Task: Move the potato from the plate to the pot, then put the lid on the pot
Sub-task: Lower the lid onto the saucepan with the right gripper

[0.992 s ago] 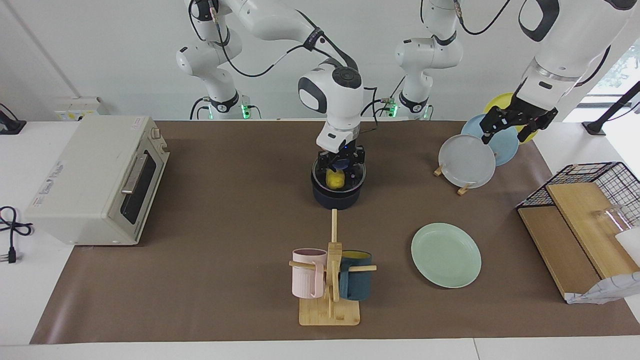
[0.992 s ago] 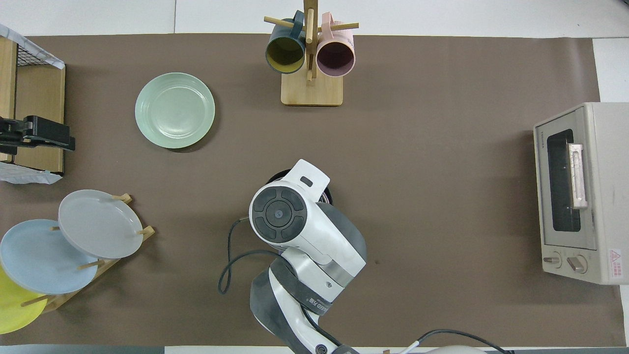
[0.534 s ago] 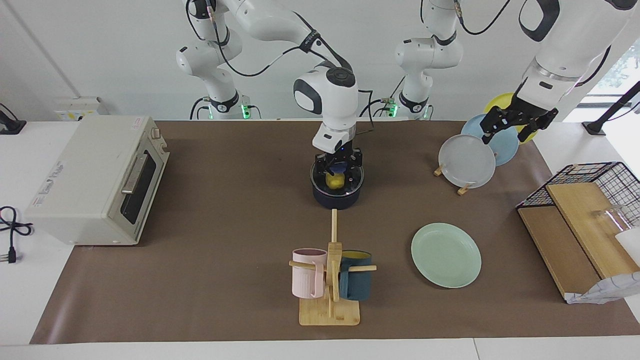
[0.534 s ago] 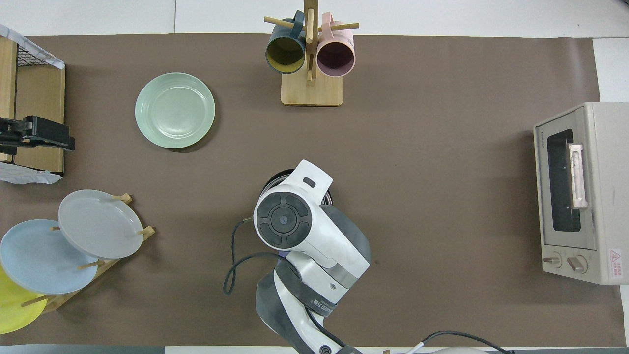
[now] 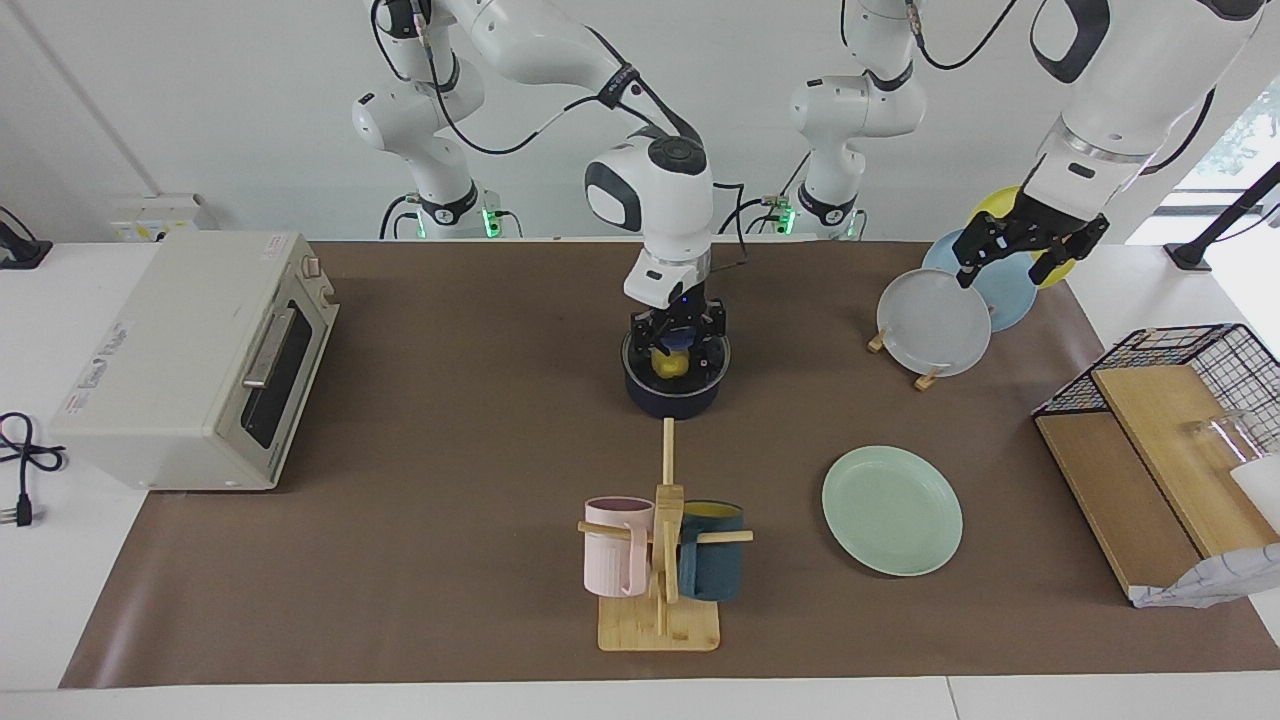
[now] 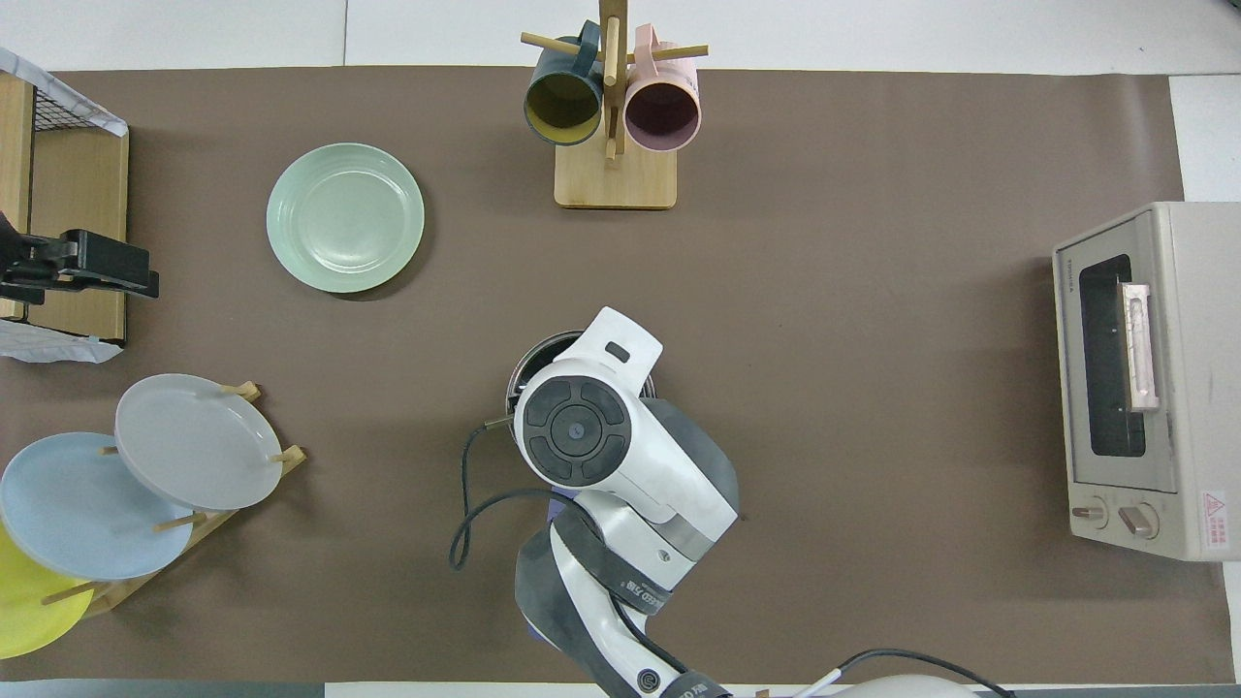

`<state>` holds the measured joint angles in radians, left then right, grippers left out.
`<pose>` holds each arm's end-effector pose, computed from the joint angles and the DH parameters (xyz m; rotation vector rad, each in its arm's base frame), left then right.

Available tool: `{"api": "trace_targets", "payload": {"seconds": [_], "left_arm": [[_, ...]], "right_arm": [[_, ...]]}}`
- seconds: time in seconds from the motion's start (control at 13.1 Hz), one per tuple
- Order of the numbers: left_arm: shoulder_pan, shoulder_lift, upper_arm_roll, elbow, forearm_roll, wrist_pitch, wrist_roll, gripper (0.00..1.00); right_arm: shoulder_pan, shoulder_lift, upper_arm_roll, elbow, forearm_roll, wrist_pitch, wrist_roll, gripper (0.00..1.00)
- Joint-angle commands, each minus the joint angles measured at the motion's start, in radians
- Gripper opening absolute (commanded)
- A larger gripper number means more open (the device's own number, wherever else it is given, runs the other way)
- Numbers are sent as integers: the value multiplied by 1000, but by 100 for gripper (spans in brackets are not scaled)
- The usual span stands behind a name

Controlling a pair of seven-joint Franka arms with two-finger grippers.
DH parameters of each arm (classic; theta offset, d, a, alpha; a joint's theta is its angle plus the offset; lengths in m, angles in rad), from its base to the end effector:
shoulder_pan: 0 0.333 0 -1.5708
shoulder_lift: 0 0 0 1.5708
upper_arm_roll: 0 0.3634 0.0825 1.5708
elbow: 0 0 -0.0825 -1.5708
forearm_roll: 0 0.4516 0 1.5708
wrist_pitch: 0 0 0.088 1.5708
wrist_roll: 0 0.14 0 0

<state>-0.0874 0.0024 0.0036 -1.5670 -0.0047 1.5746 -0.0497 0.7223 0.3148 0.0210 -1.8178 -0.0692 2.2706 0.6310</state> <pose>0.6213 -0.0528 0.6398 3.1361 -0.0535 0.0076 0.5357 0.4864 0.3558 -3.0760 -0.2338 -0.2135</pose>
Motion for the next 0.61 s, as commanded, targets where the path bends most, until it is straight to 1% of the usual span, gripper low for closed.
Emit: {"api": "trace_targets", "payload": {"seconds": [0.0, 0.46, 0.53], "left_arm": [[-5, -13, -1, -15, 20, 4, 2, 100], [0, -16, -7, -15, 20, -5, 1, 100], [27, -16, -33, -15, 20, -5, 1, 100]], "right_arm": [[-20, 13, 5, -32, -17, 33, -14, 0], [-29, 13, 5, -35, -18, 23, -17, 0], [-32, 13, 5, -35, -18, 21, -17, 0]]}}
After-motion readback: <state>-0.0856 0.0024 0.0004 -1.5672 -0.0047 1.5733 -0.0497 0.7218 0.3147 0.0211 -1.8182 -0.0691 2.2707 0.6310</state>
